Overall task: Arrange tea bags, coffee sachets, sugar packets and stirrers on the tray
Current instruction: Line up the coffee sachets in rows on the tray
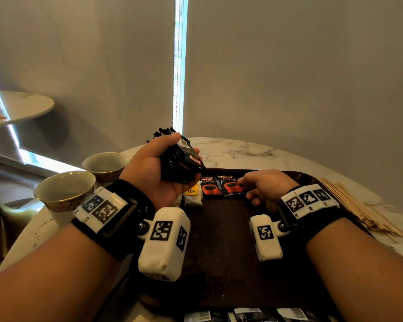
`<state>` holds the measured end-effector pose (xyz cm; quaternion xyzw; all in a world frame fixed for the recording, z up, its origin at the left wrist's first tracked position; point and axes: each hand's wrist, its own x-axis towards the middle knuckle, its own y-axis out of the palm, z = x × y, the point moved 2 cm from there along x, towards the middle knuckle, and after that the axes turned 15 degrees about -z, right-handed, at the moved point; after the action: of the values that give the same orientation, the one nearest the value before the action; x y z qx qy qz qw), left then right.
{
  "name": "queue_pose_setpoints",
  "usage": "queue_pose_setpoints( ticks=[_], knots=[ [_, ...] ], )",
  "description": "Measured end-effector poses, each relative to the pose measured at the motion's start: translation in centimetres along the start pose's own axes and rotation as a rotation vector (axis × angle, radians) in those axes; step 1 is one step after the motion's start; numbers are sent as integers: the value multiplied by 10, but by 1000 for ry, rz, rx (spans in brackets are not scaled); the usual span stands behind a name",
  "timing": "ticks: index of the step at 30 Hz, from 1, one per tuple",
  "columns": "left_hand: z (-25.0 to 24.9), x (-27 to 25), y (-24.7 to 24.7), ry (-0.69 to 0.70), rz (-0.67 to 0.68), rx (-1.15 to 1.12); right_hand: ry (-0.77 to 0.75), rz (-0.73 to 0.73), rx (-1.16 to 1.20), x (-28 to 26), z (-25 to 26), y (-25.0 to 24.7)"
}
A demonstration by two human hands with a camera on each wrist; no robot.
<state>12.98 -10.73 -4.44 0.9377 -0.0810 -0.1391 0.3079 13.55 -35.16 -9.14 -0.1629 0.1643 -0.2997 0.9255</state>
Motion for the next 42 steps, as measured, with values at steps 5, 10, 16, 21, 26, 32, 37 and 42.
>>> queue_pose_setpoints(
  ticks=[5,10,16,21,26,32,37,42],
  knots=[
    [0,0,0,-11,-3,-5,-45,-3,25,3,1,-1],
    [0,0,0,-22,1,-9,-67,-11,-21,5,1,-3],
    [0,0,0,-30,21,-25,-68,-14,-27,6,1,-2],
    [0,-2,0,-24,21,-25,-96,-41,-41,8,5,-6],
    [1,-6,2,-37,45,-1,-305,-27,58,-9,26,-12],
    [1,-8,3,-42,89,70,-612,313,320,-62,60,-16],
    [2,-10,5,-58,159,82,-825,311,192,-94,68,-17],
    [3,-9,4,-94,222,129,-841,356,212,-96,64,-10]
  ],
)
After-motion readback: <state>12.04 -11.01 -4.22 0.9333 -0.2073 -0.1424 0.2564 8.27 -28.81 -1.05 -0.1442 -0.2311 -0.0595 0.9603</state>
